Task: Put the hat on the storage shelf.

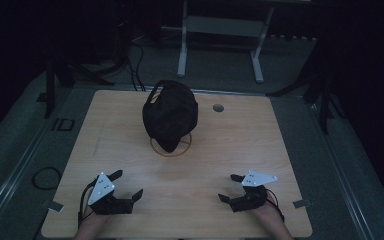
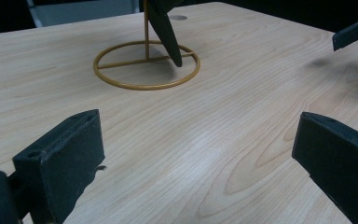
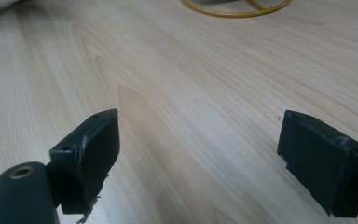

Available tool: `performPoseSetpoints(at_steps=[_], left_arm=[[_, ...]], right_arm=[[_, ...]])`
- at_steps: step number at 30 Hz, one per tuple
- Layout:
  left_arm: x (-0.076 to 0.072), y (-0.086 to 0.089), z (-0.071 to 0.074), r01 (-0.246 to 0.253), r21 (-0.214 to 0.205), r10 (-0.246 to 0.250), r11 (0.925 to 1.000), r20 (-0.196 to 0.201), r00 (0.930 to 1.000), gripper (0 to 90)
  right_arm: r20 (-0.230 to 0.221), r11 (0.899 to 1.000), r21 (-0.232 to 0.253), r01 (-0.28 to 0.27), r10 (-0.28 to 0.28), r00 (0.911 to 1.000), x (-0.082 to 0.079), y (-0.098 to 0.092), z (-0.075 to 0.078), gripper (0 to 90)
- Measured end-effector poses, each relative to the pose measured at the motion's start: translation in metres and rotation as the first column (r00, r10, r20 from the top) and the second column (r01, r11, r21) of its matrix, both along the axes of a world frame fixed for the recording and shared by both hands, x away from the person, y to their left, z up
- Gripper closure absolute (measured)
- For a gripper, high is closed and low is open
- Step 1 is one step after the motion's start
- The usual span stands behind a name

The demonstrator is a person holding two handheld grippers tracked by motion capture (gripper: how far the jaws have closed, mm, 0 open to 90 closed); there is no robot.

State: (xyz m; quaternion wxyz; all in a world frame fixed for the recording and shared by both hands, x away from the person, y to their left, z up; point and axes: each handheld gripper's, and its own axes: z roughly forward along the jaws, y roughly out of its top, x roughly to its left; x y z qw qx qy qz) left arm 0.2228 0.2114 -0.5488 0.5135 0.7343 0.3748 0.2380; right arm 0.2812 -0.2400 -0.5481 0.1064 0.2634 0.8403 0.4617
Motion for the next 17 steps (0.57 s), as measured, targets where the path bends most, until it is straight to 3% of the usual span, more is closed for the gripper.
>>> performPoseSetpoints(at_steps=[6, 17], left_arm=[[-0.0002, -0.0006, -0.0003, 0.002, 0.001, -0.002, 1.0000, -0.002, 1.0000, 2.6], [0.0011, -0.0001, 0.0002, 0.006, -0.010, -0.006, 0.9999, -0.003, 1.0000, 2.6]], right_arm=[[0.012, 0.999, 0.003, 0.042, -0.042, 0.9991, 0.0039, -0.0103, -0.0003, 13.0], [0.019, 0.999, -0.003, 0.048, -0.047, 0.9987, 0.0046, -0.0114, -0.0026, 13.2]])
